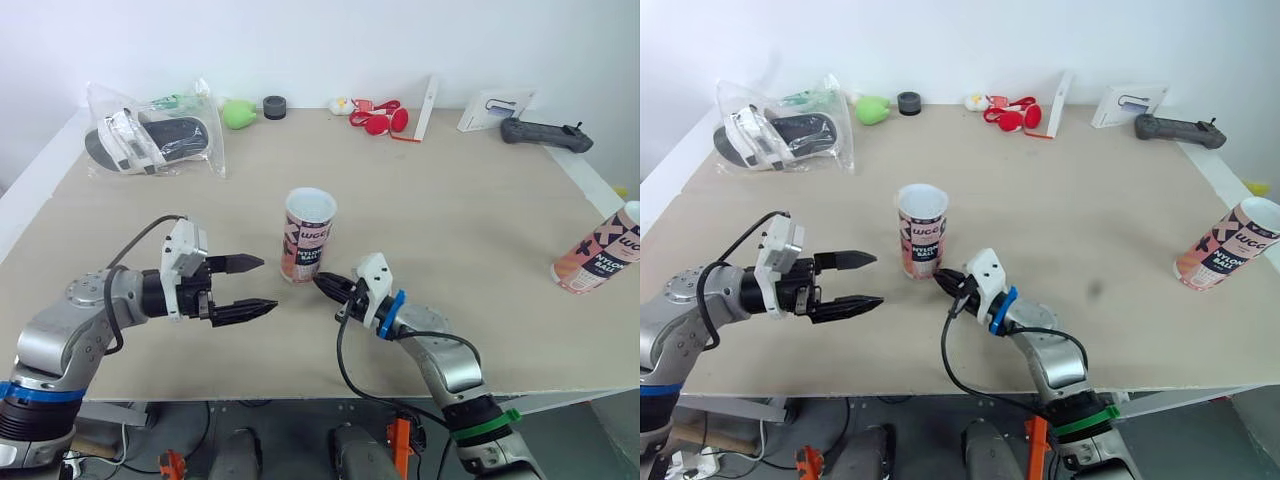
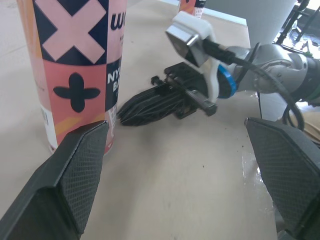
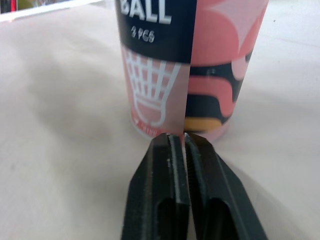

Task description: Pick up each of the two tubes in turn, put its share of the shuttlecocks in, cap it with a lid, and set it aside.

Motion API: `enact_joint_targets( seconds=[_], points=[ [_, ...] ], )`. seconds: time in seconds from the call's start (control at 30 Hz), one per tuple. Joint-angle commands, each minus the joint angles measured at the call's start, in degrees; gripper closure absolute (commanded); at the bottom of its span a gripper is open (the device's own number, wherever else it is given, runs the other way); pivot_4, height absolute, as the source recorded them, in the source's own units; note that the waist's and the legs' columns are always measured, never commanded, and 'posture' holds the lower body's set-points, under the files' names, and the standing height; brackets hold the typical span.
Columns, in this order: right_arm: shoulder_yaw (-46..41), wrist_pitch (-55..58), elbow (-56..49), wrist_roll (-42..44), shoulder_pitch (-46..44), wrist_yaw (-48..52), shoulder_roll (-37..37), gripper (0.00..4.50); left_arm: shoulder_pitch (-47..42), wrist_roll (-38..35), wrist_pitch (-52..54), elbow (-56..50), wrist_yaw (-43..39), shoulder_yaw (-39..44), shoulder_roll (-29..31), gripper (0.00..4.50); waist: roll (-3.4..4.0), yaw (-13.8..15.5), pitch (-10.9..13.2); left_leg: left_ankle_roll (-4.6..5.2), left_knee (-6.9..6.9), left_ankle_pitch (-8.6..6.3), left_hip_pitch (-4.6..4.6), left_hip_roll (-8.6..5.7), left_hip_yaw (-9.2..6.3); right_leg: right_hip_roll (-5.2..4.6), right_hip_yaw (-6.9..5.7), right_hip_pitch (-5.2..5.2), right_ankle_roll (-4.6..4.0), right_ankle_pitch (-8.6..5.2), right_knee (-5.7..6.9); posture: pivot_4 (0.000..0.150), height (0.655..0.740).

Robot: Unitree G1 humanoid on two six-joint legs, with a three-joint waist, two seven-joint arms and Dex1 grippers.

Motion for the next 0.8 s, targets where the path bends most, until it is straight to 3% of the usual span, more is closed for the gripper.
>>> enact_joint_targets(
  seconds=[0.03, 0.1, 0.23, 0.3, 0.8],
  points=[
    [-1.69, 1.15, -4.89, 2.45, 1.47, 1.07, -0.95, 3.26, 0.60, 0.66, -1.85, -1.18, 0.32, 1.16, 0.58, 0.00, 0.00, 0.01, 0.00, 0.00, 0.00, 0.00, 0.00, 0.00, 0.00, 0.00, 0.00, -0.01, 0.00, 0.00, 0.00, 0.150, 0.7400],
    [-2.47, 1.04, -5.13, 3.43, 1.58, 0.84, -0.52, 2.62, 0.82, 0.87, -2.17, -0.99, 0.28, 1.32, 0.70, 0.00, 0.00, 0.00, 0.00, 0.00, 0.00, 0.00, 0.01, 0.00, 0.00, 0.00, 0.00, 0.00, -0.01, 0.00, 0.00, 0.150, 0.7400],
    [-2.64, -0.36, -3.82, 3.94, 0.52, -0.25, 1.92, 0.65, 1.24, 1.28, -2.76, -0.91, 0.44, 1.41, 0.64, 0.00, 0.00, -0.01, 0.00, -0.01, 0.02, 0.00, 0.04, 0.00, 0.00, 0.01, 0.00, 0.00, -0.03, 0.06, 0.02, 0.150, 0.7400],
    [-2.67, -1.49, -2.36, 3.27, -0.17, -1.33, 3.25, 0.03, 1.29, 1.18, -2.86, -0.95, 0.76, 1.54, 0.50, 0.00, 0.00, -0.01, 0.00, -0.01, 0.02, 0.00, 0.04, 0.01, 0.00, 0.01, 0.00, 0.00, -0.02, 0.06, 0.04, 0.150, 0.7400],
    [-2.74, -11.91, 15.74, 0.82, -10.06, -1.38, 9.97, 0.03, 2.29, 0.96, -2.57, -2.02, 1.85, 2.02, 1.47, 0.00, 0.01, -0.06, 0.00, -0.01, 0.03, 0.00, 0.04, 0.01, 0.01, 0.02, 0.01, 0.00, -0.03, 0.06, 0.06, 0.150, 0.7400]
  ],
)
